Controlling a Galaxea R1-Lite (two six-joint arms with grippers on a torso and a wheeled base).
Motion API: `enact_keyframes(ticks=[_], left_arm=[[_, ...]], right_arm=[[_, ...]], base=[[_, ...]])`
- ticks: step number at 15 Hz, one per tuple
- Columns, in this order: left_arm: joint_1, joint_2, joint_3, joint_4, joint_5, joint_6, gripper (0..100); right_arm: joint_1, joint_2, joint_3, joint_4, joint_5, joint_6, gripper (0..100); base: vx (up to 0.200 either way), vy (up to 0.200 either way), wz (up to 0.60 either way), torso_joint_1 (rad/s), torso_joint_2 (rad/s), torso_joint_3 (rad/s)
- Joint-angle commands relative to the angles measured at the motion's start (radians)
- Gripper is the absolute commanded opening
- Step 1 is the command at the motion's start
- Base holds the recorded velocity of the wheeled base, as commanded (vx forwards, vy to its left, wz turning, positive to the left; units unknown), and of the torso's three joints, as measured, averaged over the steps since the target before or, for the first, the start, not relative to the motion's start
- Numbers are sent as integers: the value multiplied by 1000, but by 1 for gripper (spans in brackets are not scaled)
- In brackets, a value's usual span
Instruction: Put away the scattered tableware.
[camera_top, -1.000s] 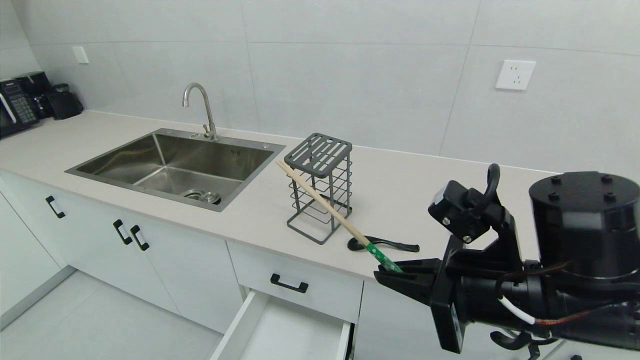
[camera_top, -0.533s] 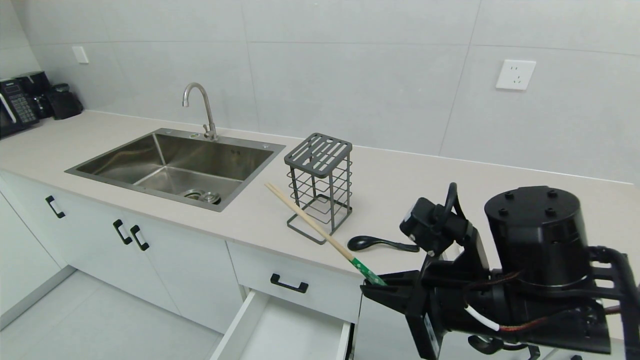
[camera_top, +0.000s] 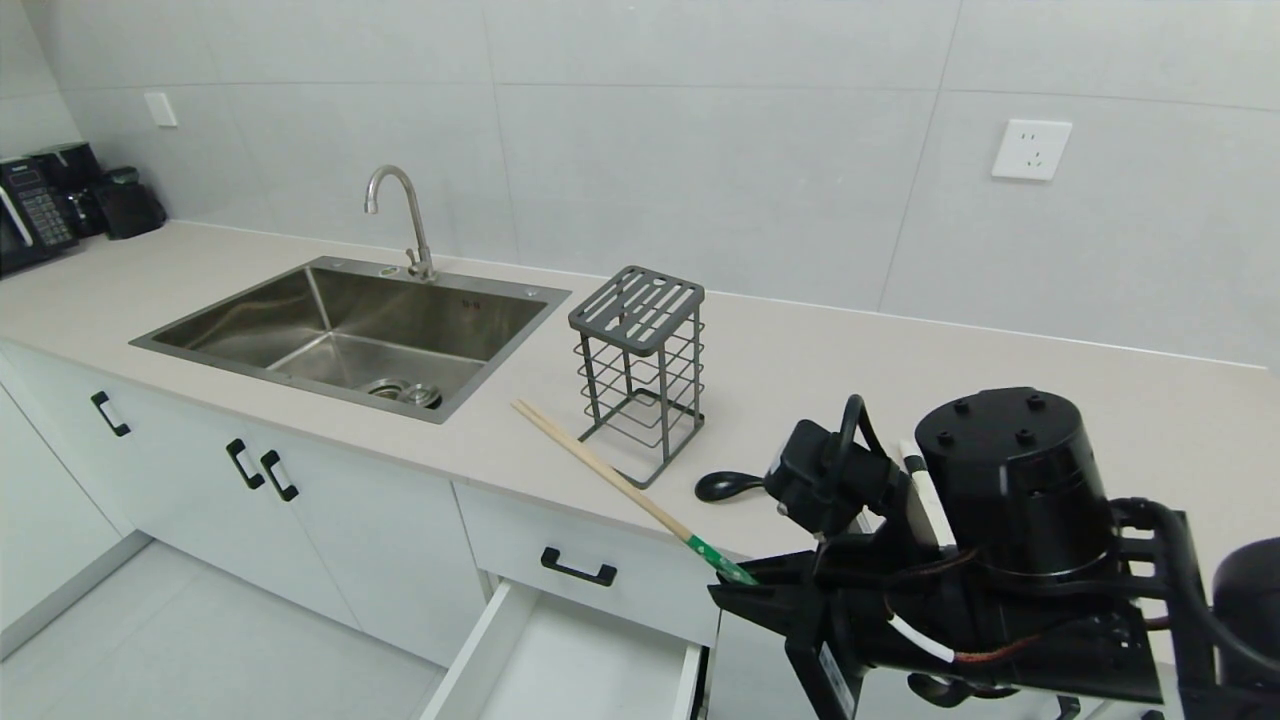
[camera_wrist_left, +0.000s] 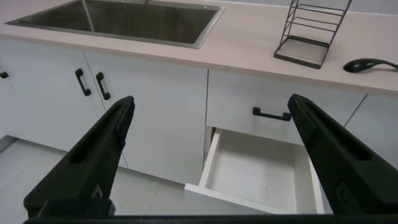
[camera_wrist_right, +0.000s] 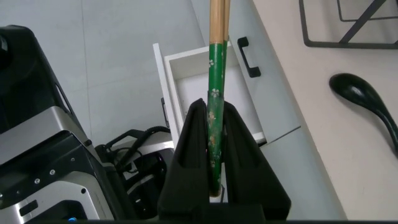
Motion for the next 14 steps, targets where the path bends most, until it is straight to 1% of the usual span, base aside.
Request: enact_keyframes(ticks=[1, 13, 14], left_arm=[[-2, 1, 0, 0, 0, 0, 100], [0, 1, 0, 0, 0, 0, 100], [0, 1, 0, 0, 0, 0, 100]], right_arm=[[0, 18, -1, 1, 0, -1, 0], [1, 54, -18, -6, 0, -4, 0], [1, 59, -27, -6, 0, -4, 0]], base=[[0, 0, 0, 0, 0, 0], [0, 0, 0, 0, 0, 0], [0, 0, 0, -115, 261, 124]])
